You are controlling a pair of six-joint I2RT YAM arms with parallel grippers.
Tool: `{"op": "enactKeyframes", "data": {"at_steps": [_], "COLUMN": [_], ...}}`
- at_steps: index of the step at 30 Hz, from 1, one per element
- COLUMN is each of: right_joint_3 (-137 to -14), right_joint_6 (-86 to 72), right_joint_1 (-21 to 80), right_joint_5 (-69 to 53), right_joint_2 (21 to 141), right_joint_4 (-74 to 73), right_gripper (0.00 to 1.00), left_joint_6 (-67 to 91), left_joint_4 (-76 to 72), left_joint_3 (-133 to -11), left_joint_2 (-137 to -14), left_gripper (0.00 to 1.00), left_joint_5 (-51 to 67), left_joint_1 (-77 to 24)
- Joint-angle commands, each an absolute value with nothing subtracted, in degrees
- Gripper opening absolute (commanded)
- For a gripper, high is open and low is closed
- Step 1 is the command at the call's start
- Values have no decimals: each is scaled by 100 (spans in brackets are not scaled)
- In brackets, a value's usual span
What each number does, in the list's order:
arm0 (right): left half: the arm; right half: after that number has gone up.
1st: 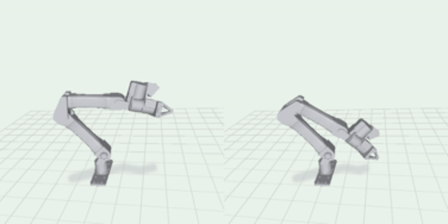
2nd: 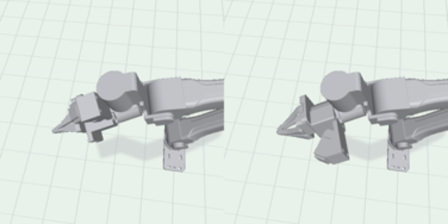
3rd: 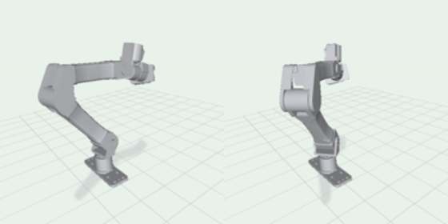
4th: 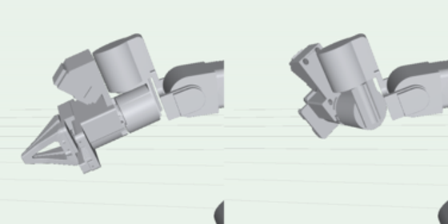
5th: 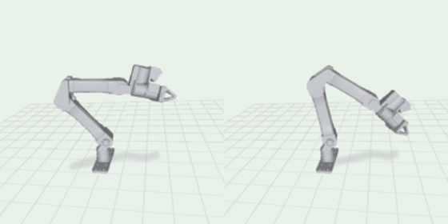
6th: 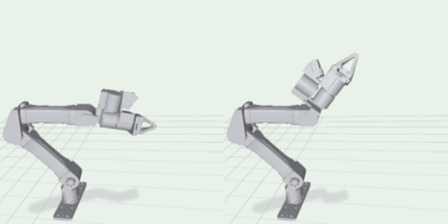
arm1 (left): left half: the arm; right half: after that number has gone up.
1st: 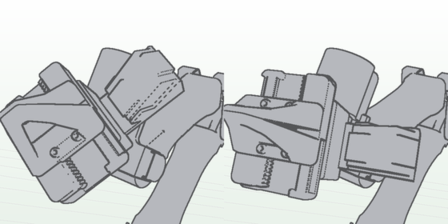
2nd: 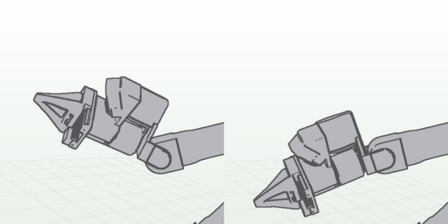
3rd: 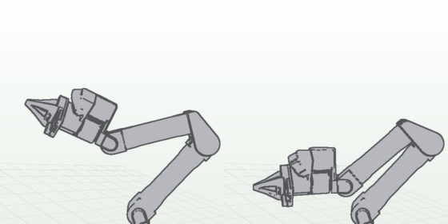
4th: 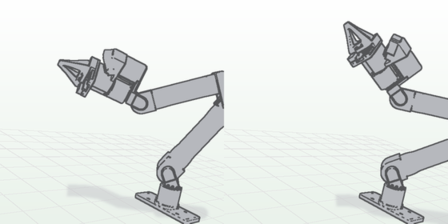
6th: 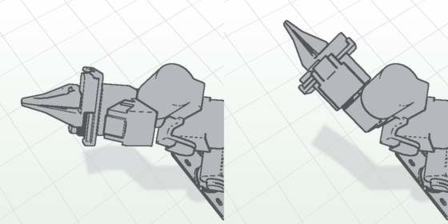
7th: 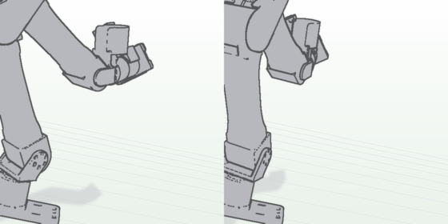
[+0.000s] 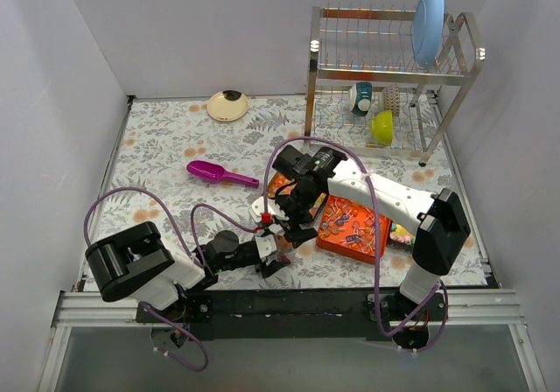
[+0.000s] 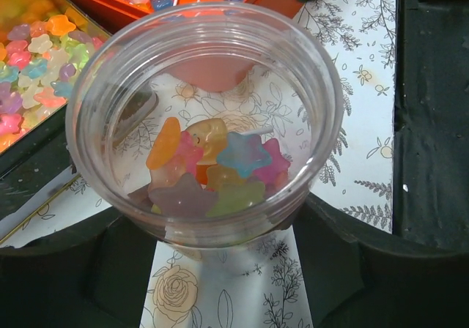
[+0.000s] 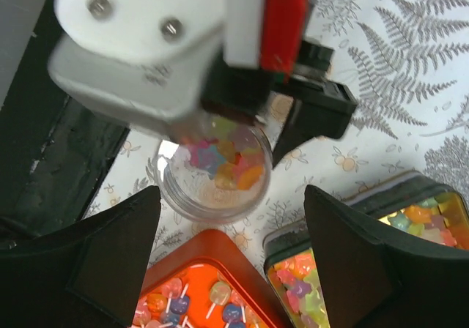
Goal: Pack the candies
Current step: Screw the bottle lid onto the packing bottle.
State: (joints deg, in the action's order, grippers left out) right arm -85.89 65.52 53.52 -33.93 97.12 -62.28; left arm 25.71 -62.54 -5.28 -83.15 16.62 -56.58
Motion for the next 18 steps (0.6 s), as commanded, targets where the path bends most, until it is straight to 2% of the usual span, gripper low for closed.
{"op": "enactKeyframes", "data": {"at_steps": [1, 18], "right_joint_3": [-8517, -7849], "right_joint_6": [6583, 6109], "right_joint_1": [5502, 5546], "right_joint_5": [-3683, -3279], "right_joint_2": [9554, 9203], "right_joint_4": [-6363, -6073], "right_gripper": [85, 85], "left_joint_6": [2540, 2689], "left_joint_4": [-6021, -5968], "left_joint_3": [-624, -738], "left_joint_2": [-8437, -8657], "left_gripper": [0, 0], "left_joint_5": [1389, 1108], "left_joint_1": [-5669, -5581]}}
